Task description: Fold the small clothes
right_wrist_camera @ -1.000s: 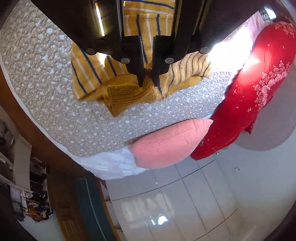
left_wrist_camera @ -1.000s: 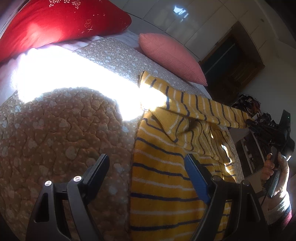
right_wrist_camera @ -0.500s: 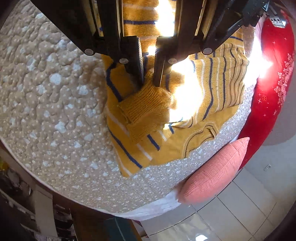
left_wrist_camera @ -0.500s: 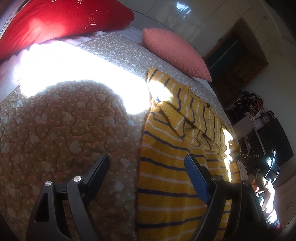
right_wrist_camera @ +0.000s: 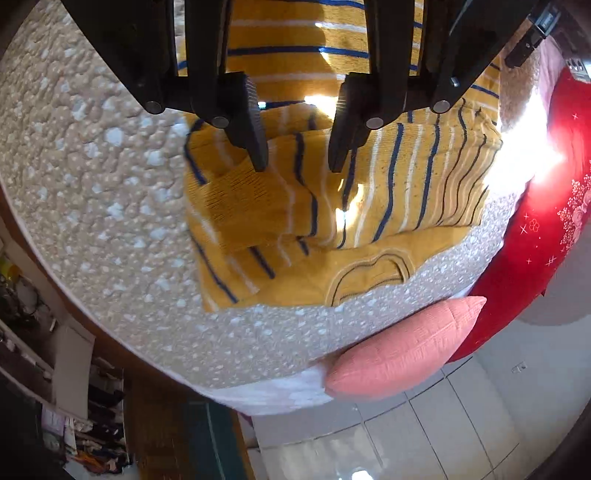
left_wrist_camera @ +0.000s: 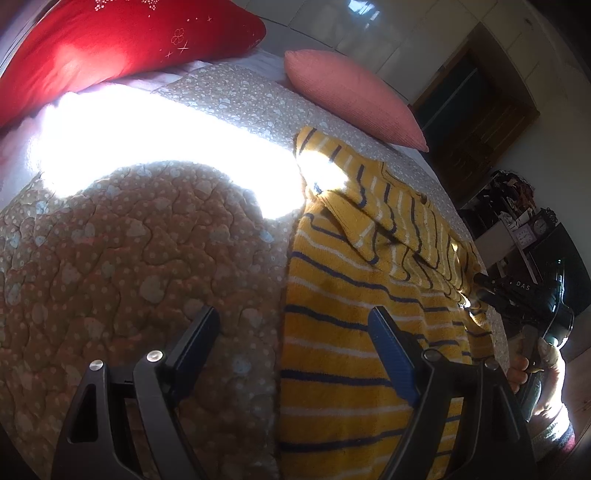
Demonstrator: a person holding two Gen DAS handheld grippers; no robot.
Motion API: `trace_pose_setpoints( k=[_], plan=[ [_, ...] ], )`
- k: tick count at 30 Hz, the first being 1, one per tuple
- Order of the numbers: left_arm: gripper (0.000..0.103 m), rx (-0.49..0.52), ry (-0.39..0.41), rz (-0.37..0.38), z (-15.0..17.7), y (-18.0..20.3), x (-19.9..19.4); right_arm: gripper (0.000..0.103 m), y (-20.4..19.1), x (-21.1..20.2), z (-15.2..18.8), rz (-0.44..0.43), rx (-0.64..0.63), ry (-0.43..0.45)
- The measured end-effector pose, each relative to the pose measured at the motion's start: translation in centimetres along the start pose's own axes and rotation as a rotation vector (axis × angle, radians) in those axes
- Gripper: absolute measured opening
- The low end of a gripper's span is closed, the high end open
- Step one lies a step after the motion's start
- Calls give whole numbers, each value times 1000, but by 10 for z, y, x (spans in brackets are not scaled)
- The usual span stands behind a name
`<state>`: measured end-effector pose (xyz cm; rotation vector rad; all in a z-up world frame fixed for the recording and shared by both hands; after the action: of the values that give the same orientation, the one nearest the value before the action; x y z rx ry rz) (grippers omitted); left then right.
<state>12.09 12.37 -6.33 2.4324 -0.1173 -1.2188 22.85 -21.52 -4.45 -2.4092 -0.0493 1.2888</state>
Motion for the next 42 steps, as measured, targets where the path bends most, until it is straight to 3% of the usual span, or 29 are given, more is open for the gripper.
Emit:
trace_pose_setpoints(
  k=[2,4,9,14,19,22,25,29,34,39,42],
  plan=[
    [82,2,-4,2,1,-1,0,48,11,17,11,-2,77,-53],
    [82,-5,-9,10,1,-2,1,48,12,6,14,-33,92,-12],
    [82,-6,-8,15,3,-4,3,56,18,-45,54,8,-68,15],
    [82,97,42,-76,13,2,6,59,72,-75,114,33,-56,-48],
    [82,115,39,-96,42,4,-8,60,92,-105,159,-131,30,-8],
    [82,195,-1,-120,70,13,-24,68,88,-113,175,-239,82,9],
    [82,188,-47,-75,91,20,-42,68,84,-119,185,-318,93,24],
    [82,76,-85,32,110,26,-63,68,74,-125,198,-402,78,20],
    [82,-28,-154,172,128,42,-74,65,58,-130,217,-570,115,-52],
    [82,-12,-164,193,136,49,-70,58,39,-124,244,-700,150,-133],
    [86,-63,-175,245,130,49,-65,58,25,-120,253,-742,164,-156]
  ],
)
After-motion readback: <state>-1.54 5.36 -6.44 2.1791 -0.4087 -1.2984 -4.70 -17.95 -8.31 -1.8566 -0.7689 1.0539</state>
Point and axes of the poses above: each gripper's, at about its wrist camera, not at the fingertips, and x roughly the way its jaws point, y to its right, z to its underside, the point moved 10 cm from there along x, roughly the way its jaws point, and after that the axes turned 5 degrees about -z, right-handed, at the moved point
